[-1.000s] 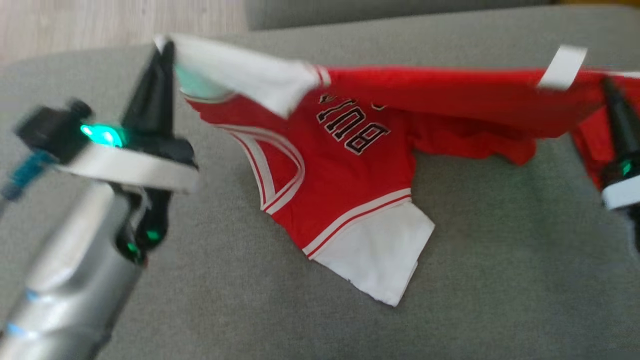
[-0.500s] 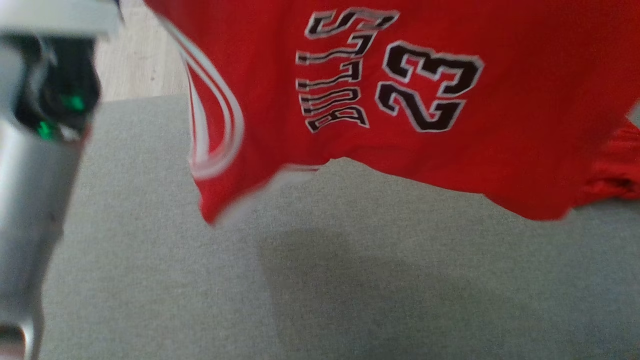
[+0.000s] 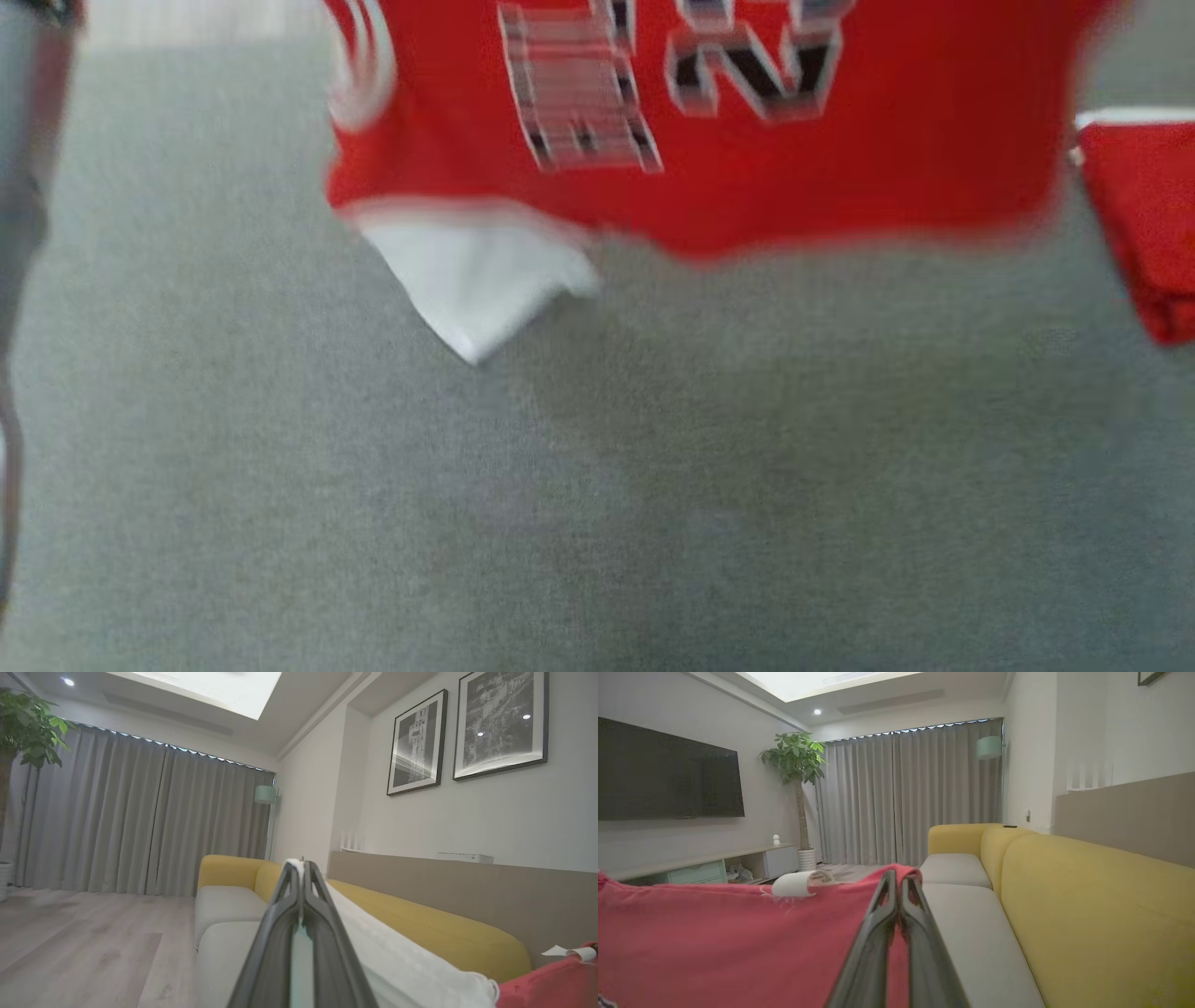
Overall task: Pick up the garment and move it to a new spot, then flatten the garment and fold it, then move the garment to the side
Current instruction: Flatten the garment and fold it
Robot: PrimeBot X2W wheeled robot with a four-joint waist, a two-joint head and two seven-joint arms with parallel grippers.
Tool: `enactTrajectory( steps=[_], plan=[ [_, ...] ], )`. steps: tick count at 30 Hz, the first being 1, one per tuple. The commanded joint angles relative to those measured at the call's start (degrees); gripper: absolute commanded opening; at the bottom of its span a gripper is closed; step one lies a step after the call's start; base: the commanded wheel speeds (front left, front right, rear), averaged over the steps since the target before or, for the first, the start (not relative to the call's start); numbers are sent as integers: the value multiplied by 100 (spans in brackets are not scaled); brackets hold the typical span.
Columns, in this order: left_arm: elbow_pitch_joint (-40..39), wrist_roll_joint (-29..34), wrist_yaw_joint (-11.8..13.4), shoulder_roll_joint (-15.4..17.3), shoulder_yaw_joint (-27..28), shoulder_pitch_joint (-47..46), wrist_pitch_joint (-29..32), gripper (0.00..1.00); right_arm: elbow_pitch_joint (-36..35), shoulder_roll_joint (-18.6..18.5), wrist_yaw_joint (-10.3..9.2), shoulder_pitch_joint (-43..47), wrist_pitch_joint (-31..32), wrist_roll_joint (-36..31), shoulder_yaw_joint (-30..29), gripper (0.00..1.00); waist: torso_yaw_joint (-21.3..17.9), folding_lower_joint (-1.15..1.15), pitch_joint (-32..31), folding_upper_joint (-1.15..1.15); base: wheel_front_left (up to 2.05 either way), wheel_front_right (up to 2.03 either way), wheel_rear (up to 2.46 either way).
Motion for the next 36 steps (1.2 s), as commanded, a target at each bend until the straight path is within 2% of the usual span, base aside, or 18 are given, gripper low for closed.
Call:
enactTrajectory(
  steps=[1,5,9,14,19,25,31,36],
  plan=[
    [-4,176,-63,172,152,-709,-255,0,50,39,-4,-456,-220,-215,20,0,115,-2,719,0,0,0,0],
    [388,469,-117,63,61,-1426,-954,0,548,118,-4,-1192,-855,-663,23,0,218,-2,1149,0,0,0,0],
    [399,375,-135,-7,-66,-1655,-1231,0,934,73,-4,-1510,-1223,-881,112,0,342,-2,1343,0,0,0,0],
    [80,-52,-138,200,-444,-1123,-1294,0,1213,-62,-4,-1333,-1406,-850,398,0,458,-2,1540,0,0,0,0],
    [-216,-376,-138,371,-546,-303,-1310,0,1337,-161,-4,-871,-1521,-839,749,0,488,-2,1563,0,0,0,0],
    [-951,-471,-139,580,-459,1561,-1313,0,1346,-212,-4,279,-1622,-553,841,0,425,-2,1222,0,0,0,0],
    [-1453,-188,-124,827,-276,3756,-1314,0,716,-319,-4,2055,-1629,-214,770,0,292,-2,662,0,0,0,0],
    [-1778,-90,85,712,-17,5317,-1314,0,245,-525,-4,3494,-1630,29,669,0,220,-2,266,0,0,0,0]
  ],
)
